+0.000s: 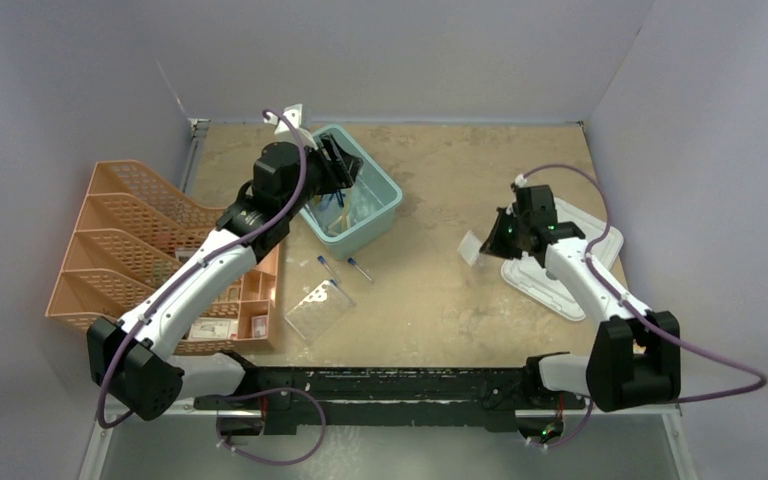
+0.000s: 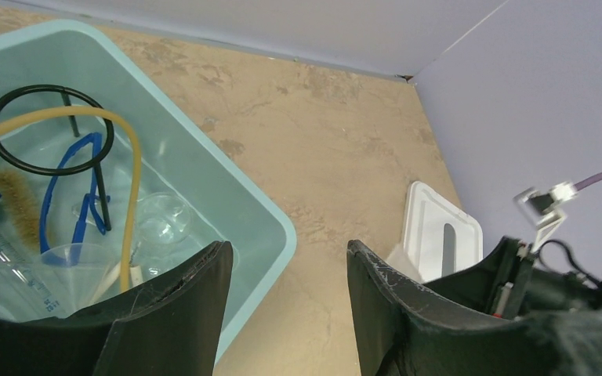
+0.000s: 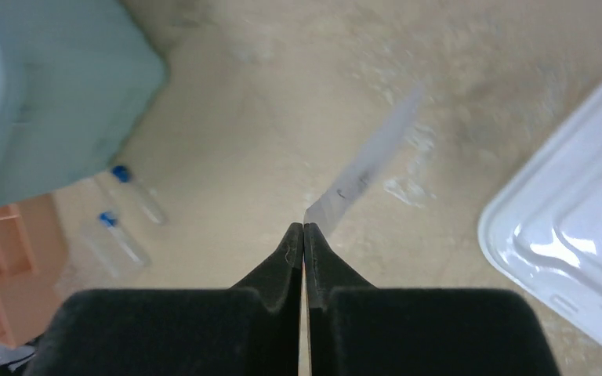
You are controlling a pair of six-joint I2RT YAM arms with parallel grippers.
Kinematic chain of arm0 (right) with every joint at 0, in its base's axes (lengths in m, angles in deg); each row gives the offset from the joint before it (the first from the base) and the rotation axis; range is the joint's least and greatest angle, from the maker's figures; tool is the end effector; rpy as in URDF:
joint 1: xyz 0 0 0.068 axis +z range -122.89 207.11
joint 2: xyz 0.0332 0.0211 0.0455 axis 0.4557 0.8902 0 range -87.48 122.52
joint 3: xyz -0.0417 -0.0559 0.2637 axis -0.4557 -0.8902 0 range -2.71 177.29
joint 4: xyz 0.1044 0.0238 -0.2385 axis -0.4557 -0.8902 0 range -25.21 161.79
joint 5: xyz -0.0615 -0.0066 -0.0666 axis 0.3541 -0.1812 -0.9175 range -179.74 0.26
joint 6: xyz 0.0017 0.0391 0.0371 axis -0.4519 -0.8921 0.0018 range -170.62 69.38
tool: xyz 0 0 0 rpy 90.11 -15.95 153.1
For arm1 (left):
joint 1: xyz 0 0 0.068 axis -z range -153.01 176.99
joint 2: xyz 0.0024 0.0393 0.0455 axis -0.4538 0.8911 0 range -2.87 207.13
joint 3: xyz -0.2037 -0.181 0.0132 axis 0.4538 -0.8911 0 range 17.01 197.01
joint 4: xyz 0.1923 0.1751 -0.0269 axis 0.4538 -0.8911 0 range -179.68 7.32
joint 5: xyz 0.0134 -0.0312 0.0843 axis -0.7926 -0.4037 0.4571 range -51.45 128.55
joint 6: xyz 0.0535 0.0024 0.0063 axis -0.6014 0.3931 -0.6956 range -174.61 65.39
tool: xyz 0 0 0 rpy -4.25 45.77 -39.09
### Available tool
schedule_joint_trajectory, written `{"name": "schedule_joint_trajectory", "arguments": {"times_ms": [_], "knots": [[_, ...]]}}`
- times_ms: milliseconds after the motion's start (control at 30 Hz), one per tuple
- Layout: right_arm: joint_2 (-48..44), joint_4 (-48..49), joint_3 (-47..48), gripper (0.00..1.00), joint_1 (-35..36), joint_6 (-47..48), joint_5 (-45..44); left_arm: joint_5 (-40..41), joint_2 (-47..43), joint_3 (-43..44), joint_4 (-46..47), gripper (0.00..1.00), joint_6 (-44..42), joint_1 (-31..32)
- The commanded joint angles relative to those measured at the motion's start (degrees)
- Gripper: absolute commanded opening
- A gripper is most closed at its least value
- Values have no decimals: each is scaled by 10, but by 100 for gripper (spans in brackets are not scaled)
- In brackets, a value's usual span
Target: Organize the chemistry lab equipment
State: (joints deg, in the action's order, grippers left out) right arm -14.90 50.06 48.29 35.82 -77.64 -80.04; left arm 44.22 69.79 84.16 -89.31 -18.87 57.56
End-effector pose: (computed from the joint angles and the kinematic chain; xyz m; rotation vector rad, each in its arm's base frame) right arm 0.2661 0.0468 0.2562 0.2912 2.3510 0.5046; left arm 0.2583 -0.1485 0.3787 -0.1567 1.8366 -0.7374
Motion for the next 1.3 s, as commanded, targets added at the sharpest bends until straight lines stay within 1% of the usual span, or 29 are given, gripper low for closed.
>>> {"name": "schedule_joint_trajectory", "arguments": {"times_ms": [0,33,100,200,233,300,333,367,433,533,633,700,767,867,900,933,967,1033,1167,1267], "knots": [[-16,11,80,0,1,37,84,-31,6,10,54,55,-8,5],[-16,12,93,0,1,37,93,-32,6,4,57,55,-5,5],[-14,12,120,0,2,36,111,-36,6,-10,91,56,2,4],[-5,14,159,0,1,36,131,-31,9,-17,95,56,4,5],[-1,27,173,0,2,37,134,-23,10,-16,92,56,4,5],[8,52,191,0,2,43,178,1,11,-13,83,56,14,4],[10,77,193,0,3,43,192,26,13,-13,71,56,27,4],[12,102,193,0,6,42,197,52,17,-11,58,56,41,3],[27,125,217,0,8,46,203,73,31,-1,19,56,62,-5],[62,137,269,0,20,47,219,70,49,12,-18,56,101,-32],[94,162,309,0,48,40,222,39,51,5,-25,56,136,-81],[120,177,340,0,70,40,222,35,43,-2,-32,56,143,-105],[153,182,380,0,95,40,225,44,35,-2,-44,56,135,-115],[208,191,438,0,136,37,234,88,22,1,-86,56,130,-125],[225,192,455,0,154,37,234,118,18,4,-108,56,132,-127],[241,192,472,0,167,36,235,175,14,8,-138,56,137,-128],[257,192,485,0,179,35,235,211,11,10,-162,56,142,-129],[288,193,508,0,202,33,236,249,0,9,-190,56,141,-133],[341,200,527,0,236,23,233,277,-29,-13,-199,56,136,-135],[374,202,529,0,254,23,211,281,-41,-24,-196,56,127,-136]]}}
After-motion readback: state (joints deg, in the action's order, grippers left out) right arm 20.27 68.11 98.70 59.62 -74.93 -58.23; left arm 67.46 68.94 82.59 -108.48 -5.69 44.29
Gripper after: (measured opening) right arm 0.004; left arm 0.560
